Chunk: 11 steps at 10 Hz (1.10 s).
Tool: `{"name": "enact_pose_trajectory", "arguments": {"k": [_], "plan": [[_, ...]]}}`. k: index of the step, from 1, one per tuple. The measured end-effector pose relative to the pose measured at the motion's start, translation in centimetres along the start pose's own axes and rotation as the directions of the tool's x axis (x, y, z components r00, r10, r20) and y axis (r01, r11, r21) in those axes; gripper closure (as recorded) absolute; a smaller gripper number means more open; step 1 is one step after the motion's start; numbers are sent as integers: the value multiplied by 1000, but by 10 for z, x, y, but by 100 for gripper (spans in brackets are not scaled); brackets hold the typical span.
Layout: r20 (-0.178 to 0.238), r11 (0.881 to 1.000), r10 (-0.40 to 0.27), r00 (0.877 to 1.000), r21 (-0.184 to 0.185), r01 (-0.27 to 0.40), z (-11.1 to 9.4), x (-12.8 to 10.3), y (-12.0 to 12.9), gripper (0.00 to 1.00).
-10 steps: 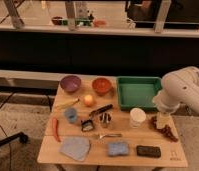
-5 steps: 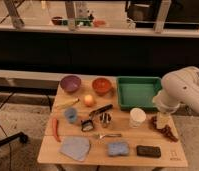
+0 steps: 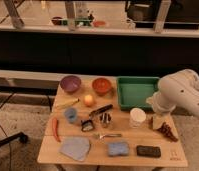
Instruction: Place pepper in red bowl
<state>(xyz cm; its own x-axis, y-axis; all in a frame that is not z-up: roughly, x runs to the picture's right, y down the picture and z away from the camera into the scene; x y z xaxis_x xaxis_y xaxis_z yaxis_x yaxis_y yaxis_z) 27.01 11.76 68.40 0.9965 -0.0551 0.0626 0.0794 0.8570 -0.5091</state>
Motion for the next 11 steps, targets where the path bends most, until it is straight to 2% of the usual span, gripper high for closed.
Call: {"name": "enact_pose_trajectory", "arguments": {"k": [2,3,4,5,6,9,10,11], "plan": [[43,996,-92,995,10,91,2,-3,-2,20],[75,986,-168,983,23,167,2,-2,-3,20],[98,970,-243,965,37,240,3,-3,-4,20],[108,958,-287,952,47,283,3,-5,-6,20],[124,942,-337,934,63,331,3,-13,-9,20],[147,917,-399,905,90,390,4,-36,-14,20],[171,902,-431,886,102,419,4,-55,-17,20],[189,893,-449,873,110,435,4,-65,-18,20]]}}
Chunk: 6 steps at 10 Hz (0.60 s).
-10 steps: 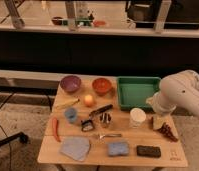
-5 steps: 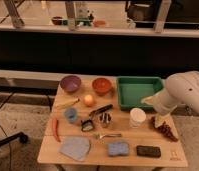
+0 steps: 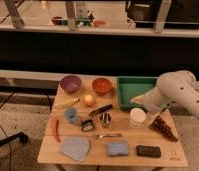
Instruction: Place pepper in red bowl
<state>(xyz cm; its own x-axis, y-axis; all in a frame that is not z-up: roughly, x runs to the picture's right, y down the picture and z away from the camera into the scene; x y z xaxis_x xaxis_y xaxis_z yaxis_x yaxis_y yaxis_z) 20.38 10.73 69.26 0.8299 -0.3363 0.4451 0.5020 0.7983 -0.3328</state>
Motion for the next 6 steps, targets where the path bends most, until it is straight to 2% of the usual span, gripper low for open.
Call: {"name": "enact_pose_trajectory", "arguments": {"k": [1,2,4,5,6], "plan": [[41,999,-41,998,0,41,3,-15,-7,20],[88,995,-101,991,6,101,5,-27,-13,20],[173,973,-231,957,18,231,8,-41,-22,20],[202,959,-282,938,21,284,12,-48,-27,20],[211,952,-305,929,30,305,13,-50,-30,20]]}}
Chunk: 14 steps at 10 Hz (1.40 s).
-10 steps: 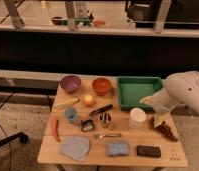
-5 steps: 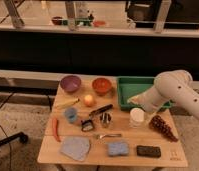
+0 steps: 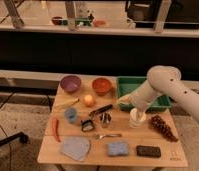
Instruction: Place pepper in red bowl
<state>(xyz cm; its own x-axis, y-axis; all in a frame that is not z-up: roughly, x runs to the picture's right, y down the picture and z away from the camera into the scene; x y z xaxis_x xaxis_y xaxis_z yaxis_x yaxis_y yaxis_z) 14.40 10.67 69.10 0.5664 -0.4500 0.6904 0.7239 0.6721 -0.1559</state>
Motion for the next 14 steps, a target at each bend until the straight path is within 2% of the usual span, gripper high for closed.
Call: {"name": "enact_pose_trajectory", "arguments": {"k": [6,8,11,13,14], "plan": [[1,1000,-3,1000,-4,3,0,-1,1,20],[-7,1000,-26,1000,10,26,5,-3,-9,20],[1,995,-90,996,49,90,26,-27,-56,20],[13,986,-147,989,84,145,45,-52,-98,20],[16,982,-166,986,93,164,50,-58,-108,20]]}}
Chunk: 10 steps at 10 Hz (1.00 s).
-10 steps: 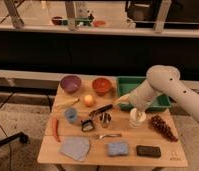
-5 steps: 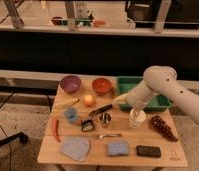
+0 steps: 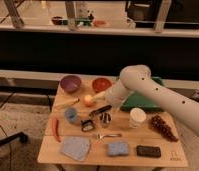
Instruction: Place pepper in red bowl
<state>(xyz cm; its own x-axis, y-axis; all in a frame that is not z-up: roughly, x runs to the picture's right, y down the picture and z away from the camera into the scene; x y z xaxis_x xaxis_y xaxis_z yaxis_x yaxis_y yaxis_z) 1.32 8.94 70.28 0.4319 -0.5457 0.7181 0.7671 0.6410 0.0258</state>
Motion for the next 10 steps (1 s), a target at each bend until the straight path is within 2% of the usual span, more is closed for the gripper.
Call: {"name": "enact_pose_trajectory", "arguments": {"k": [2,4,10], "plan": [[16,997,-83,996,3,83,19,-20,-28,20],[28,985,-170,985,-24,170,33,-38,-40,20],[27,985,-171,985,-28,172,32,-38,-38,20]]}}
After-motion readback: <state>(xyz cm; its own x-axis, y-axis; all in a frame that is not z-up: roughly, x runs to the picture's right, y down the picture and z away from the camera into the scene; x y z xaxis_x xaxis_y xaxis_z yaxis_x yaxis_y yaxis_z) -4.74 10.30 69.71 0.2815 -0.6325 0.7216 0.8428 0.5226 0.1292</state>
